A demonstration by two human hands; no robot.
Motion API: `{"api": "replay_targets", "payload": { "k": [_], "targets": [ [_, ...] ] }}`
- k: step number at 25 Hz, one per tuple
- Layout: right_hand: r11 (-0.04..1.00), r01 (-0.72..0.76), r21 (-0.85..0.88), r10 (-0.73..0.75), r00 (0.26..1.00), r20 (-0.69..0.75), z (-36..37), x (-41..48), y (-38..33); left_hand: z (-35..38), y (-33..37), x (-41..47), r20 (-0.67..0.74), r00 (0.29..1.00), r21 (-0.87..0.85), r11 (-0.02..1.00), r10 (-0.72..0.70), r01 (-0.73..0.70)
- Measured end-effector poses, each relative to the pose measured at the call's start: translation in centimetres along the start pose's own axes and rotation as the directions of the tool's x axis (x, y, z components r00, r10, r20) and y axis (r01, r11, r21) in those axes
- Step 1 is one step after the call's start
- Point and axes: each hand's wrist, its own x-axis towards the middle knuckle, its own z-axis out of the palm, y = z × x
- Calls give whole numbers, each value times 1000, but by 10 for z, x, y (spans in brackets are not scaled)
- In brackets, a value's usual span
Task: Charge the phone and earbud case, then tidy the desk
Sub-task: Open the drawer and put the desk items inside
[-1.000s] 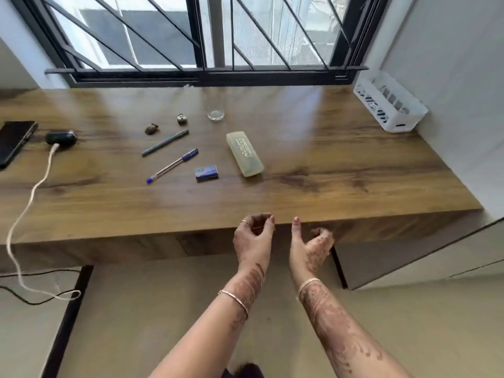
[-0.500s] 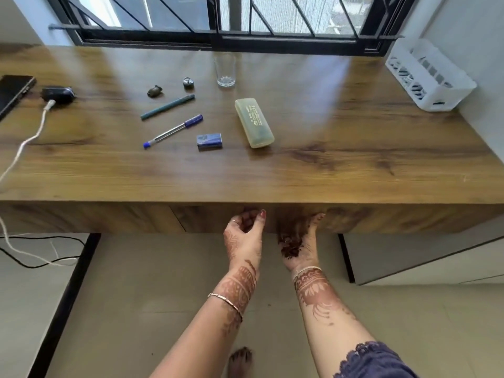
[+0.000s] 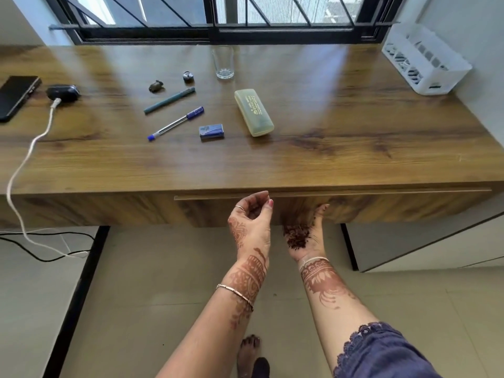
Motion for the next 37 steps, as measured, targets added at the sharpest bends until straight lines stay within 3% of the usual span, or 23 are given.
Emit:
{"api": "replay_targets", "payload": {
  "k": [3,5,8,10,11,12,13,14,15,16,17,18,20,21,26,30,34,37],
  "targets": [
    [999,-35,14,34,999,11,-18,-19,4,-2,5,-6,22,997,80,994,72,-74],
    [998,-53,19,53,999,-9,-28,-37,5,-5,7,-14,88,972,267,935,219,-234],
    [998,-51,-38,46,993,-112,-31,-68,7,-15,11,-22,309,874,565,667,375,-486],
    [988,-41,-149,2,968,-250,-26,-91,7,-23,12,-28,414,870,751,440,268,-493],
    [975,-18,-223,-66,929,-365,-23,-100,5,-27,11,-30,427,880,812,341,209,-475],
    [941,31,-338,-206,843,-496,-18,-110,1,-30,10,-35,430,886,840,283,176,-463],
    [848,115,-517,-425,729,-536,-13,-118,-5,-33,9,-38,427,889,848,266,166,-457],
    [666,207,-716,-652,627,-425,-8,-125,-11,-34,9,-42,423,892,851,270,158,-451],
    [406,275,-872,-806,557,-199,-4,-130,-18,-35,8,-44,415,898,856,274,143,-439],
    [134,295,-946,-838,543,51,3,-134,-25,-35,8,-46,398,910,865,285,114,-413],
    [-83,284,-955,-766,595,243,6,-135,-31,-36,8,-48,372,924,873,306,83,-379],
    [-255,252,-933,-615,702,358,12,-137,-37,-36,10,-52,341,938,880,333,55,-339],
    [-482,164,-861,-266,909,322,25,-140,-47,-37,14,-58,303,953,887,359,20,-290],
    [-548,134,-826,-169,949,266,32,-142,-50,-38,16,-62,302,953,890,356,9,-285],
    [-679,119,-725,-1,987,164,40,-142,-53,-47,12,-61,312,947,901,340,-74,-270],
    [-706,114,-699,21,990,139,32,-145,-53,-52,7,-63,327,931,890,384,-162,-246],
    [-637,99,-765,82,995,61,27,-143,-56,-52,12,-71,378,895,829,517,-238,-213],
    [-567,125,-814,89,992,90,32,-144,-59,-48,22,-71,424,882,777,582,-205,-239]
  ]
}}
